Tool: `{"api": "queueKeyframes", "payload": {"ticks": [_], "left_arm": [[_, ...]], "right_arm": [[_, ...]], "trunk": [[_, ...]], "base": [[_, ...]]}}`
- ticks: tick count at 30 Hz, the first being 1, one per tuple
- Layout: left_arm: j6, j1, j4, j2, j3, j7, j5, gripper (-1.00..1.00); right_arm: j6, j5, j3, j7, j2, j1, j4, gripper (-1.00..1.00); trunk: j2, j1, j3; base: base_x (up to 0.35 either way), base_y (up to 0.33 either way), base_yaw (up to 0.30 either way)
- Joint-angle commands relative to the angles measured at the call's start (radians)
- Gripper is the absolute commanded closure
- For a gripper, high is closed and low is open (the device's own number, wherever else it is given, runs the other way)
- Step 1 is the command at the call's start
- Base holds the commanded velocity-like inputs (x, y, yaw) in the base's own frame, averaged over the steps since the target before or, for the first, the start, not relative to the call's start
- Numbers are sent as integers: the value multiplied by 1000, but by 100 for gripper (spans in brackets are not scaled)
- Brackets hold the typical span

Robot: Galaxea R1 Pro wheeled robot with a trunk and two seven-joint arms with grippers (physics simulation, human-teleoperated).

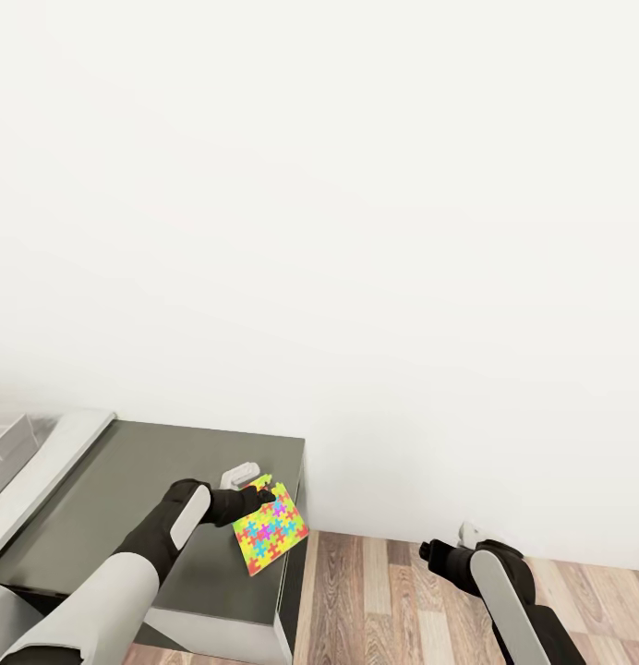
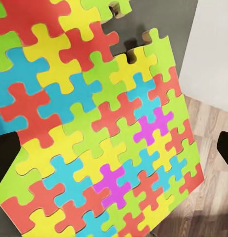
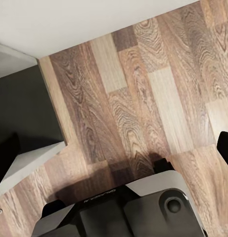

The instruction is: Put all the toys in the child's room - the three board games (two on the bed and one on the table), the two jigsaw puzzles on the table, and the tennis ball on the table - inside the toy box on the table in the child's room.

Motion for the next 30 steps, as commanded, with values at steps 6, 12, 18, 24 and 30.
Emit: {"api": "queueKeyframes", "payload": {"ticks": [6,12,18,24,30], "left_arm": [[2,0,7,1,-3,-2,-12,-100],[3,0,7,1,-3,-5,-11,-100],[5,0,7,1,-4,-28,-11,-100],[7,0,6,2,-6,-97,-15,-100],[8,0,6,3,-6,-107,-17,-100]], "right_arm": [[2,-9,1,-10,-5,-1,-1,-100],[1,-12,-1,-3,-9,-1,0,-100],[2,-16,-41,60,-15,-1,0,-100],[2,-14,-90,108,-17,-1,0,-100],[2,-11,-97,114,-17,-1,0,-100]], "trunk": [[-2,1,-2],[-2,1,-2],[-2,1,-2],[-2,1,-2],[-2,1,-2]], "base": [[0,0,0],[0,0,0],[0,0,0],[0,0,0],[0,-37,0]]}}
